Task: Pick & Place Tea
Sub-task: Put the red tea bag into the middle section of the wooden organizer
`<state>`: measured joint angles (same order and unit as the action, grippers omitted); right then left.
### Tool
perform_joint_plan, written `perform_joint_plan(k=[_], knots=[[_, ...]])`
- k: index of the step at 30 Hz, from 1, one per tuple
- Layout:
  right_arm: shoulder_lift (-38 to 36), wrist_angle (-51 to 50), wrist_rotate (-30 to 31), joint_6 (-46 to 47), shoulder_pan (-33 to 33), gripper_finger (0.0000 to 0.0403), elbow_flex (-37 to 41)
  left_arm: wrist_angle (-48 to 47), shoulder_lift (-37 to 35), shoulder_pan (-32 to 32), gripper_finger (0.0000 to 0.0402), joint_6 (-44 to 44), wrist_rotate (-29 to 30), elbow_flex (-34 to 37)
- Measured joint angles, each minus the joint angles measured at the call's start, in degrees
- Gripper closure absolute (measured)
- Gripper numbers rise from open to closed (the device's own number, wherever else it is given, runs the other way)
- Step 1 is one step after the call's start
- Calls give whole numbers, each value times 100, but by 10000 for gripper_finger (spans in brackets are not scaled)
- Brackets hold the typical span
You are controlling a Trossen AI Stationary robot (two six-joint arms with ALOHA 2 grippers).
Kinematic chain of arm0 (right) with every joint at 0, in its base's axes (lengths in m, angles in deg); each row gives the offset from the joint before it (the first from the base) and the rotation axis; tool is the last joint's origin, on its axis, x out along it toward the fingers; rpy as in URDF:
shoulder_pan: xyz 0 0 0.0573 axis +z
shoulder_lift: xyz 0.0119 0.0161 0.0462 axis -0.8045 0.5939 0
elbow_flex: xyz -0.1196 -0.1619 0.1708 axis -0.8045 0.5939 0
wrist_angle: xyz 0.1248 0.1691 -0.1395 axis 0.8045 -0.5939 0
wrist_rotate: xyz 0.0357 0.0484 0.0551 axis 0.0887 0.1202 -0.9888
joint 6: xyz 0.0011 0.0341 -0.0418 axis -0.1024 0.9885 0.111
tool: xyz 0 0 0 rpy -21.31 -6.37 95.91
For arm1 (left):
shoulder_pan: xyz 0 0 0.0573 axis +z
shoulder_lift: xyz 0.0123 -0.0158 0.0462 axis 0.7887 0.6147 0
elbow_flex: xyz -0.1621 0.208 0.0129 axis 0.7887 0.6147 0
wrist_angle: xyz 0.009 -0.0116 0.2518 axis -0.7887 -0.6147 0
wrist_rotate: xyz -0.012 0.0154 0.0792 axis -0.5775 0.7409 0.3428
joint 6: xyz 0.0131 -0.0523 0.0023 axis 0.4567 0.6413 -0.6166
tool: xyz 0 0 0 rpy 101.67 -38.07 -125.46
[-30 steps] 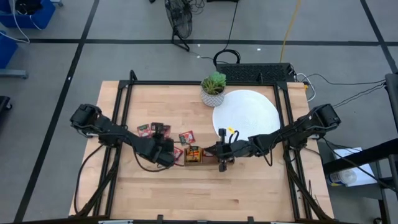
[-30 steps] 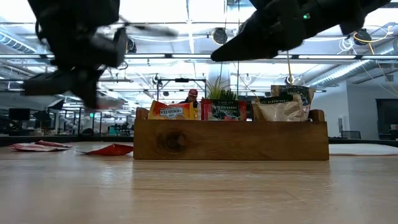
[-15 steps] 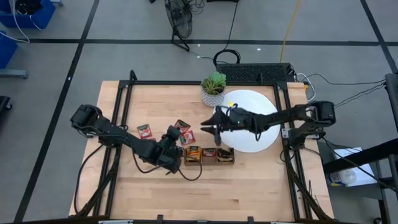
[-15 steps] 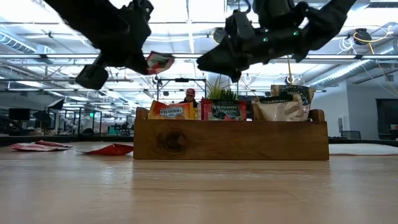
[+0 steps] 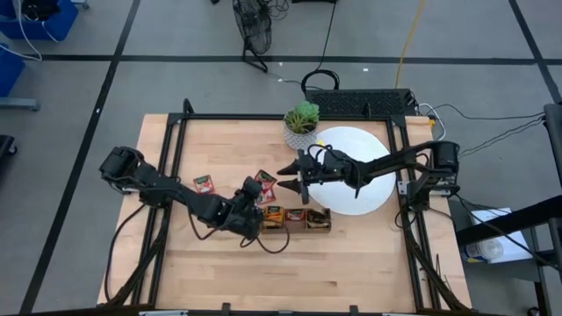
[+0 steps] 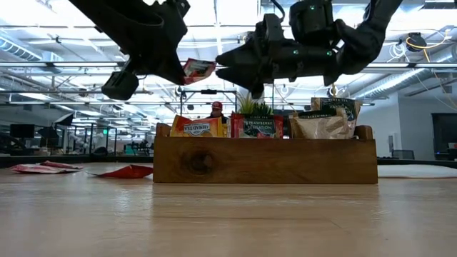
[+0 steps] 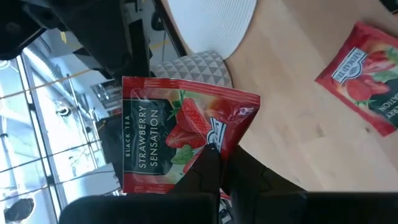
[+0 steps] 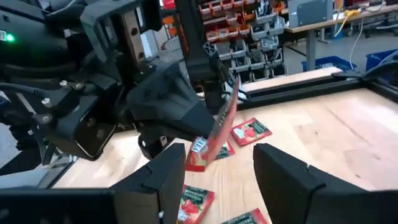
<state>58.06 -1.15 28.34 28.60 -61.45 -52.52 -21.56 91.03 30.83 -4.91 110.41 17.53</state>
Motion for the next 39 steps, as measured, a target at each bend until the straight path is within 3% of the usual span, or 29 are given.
perform_joint_plan(k=[11,20,23,26,28,30,34,39], knots=[[522,-44,-5,78,23,236,-457,547,-2,171,389,-383,-435,0],[517,57,0,89,23,243,-481,311,-2,226,389,-65,-472,0],[517,-32,9,56,23,285,-481,373,-2,226,389,-103,-474,0],[608,-20,25,-157,23,370,-481,393,-2,226,389,-97,-532,0],[663,-25,177,-305,70,391,-479,412,-2,226,387,-52,-579,0],[647,-21,553,-501,155,399,-479,446,-4,228,380,246,-669,0],[327,-450,941,-1070,321,402,-469,491,-16,232,347,1765,-1169,-7],[-459,-1190,1716,-1786,657,402,-491,-9,-188,314,303,2842,-2405,1]])
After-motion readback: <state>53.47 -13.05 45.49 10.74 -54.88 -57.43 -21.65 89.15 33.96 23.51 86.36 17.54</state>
